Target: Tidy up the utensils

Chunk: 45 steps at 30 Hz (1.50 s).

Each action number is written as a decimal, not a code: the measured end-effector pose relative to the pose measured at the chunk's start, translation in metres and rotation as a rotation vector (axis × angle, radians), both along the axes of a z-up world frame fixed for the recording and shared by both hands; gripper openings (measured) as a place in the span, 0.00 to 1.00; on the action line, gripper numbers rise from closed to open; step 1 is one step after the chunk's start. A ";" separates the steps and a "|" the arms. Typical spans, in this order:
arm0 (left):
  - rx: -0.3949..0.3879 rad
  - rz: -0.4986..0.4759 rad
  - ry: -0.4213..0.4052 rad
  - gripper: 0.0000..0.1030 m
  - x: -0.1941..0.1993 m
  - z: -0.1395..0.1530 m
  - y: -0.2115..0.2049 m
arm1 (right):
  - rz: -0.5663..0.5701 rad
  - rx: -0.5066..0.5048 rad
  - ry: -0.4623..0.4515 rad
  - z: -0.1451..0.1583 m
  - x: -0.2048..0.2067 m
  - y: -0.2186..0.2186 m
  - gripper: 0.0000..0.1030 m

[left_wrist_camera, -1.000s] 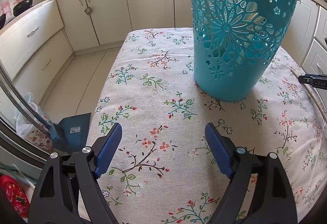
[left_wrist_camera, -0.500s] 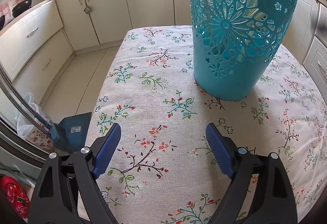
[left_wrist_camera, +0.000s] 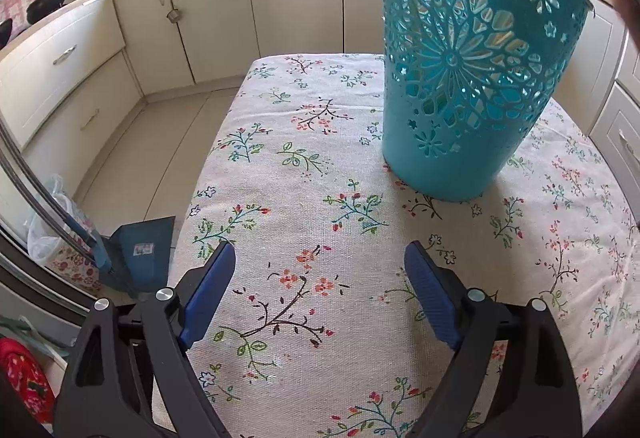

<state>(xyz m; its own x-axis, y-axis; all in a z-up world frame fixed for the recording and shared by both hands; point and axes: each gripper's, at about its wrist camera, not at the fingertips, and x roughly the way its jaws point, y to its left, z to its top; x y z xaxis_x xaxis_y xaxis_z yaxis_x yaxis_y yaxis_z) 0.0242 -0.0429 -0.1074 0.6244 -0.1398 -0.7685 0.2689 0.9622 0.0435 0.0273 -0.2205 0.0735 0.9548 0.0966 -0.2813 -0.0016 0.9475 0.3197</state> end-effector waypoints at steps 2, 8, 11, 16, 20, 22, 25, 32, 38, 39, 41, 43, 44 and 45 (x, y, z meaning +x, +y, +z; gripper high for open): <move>-0.012 0.008 -0.001 0.80 0.000 0.002 0.003 | 0.014 -0.015 0.025 -0.006 -0.013 -0.002 0.07; -0.032 0.042 -0.019 0.81 -0.015 0.027 0.015 | 0.054 -0.030 0.103 -0.014 -0.083 -0.005 0.31; -0.054 0.051 -0.058 0.87 -0.037 0.058 0.022 | 0.065 -0.014 0.197 -0.020 -0.110 -0.006 0.52; -0.077 0.047 -0.143 0.92 -0.083 0.117 0.026 | 0.034 0.054 0.296 -0.024 -0.170 -0.004 0.78; -0.118 0.044 -0.189 0.92 -0.130 0.165 0.031 | -0.003 0.078 0.296 -0.009 -0.210 -0.001 0.90; -0.124 0.036 -0.218 0.93 -0.153 0.185 0.032 | -0.008 0.055 0.287 0.006 -0.228 0.003 0.92; -0.119 0.030 -0.286 0.93 -0.190 0.212 0.035 | -0.015 0.017 0.218 0.034 -0.256 0.013 0.93; -0.091 0.072 -0.375 0.93 -0.259 0.252 0.043 | -0.036 -0.029 0.098 0.071 -0.316 0.035 0.93; -0.112 0.079 -0.360 0.93 -0.299 0.266 0.054 | -0.057 -0.009 0.068 0.074 -0.358 0.045 0.93; -0.112 0.081 -0.360 0.93 -0.304 0.267 0.056 | -0.059 -0.009 0.065 0.074 -0.364 0.046 0.93; -0.119 0.083 -0.358 0.93 -0.317 0.268 0.059 | -0.068 -0.001 0.052 0.071 -0.382 0.050 0.93; -0.122 0.068 -0.356 0.93 -0.328 0.269 0.061 | -0.083 0.001 0.037 0.069 -0.396 0.052 0.93; -0.114 0.069 -0.364 0.93 -0.336 0.269 0.061 | -0.089 0.002 0.032 0.068 -0.402 0.053 0.93; -0.109 0.071 -0.368 0.93 -0.341 0.268 0.061 | -0.095 0.003 0.027 0.066 -0.407 0.054 0.93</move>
<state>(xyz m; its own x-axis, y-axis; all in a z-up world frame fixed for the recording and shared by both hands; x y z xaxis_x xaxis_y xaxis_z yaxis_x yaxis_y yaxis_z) -0.3164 0.0181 0.1605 0.8668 -0.1546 -0.4740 0.1869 0.9821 0.0216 -0.3794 -0.1664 0.1396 0.9517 0.0069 -0.3071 0.0968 0.9421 0.3210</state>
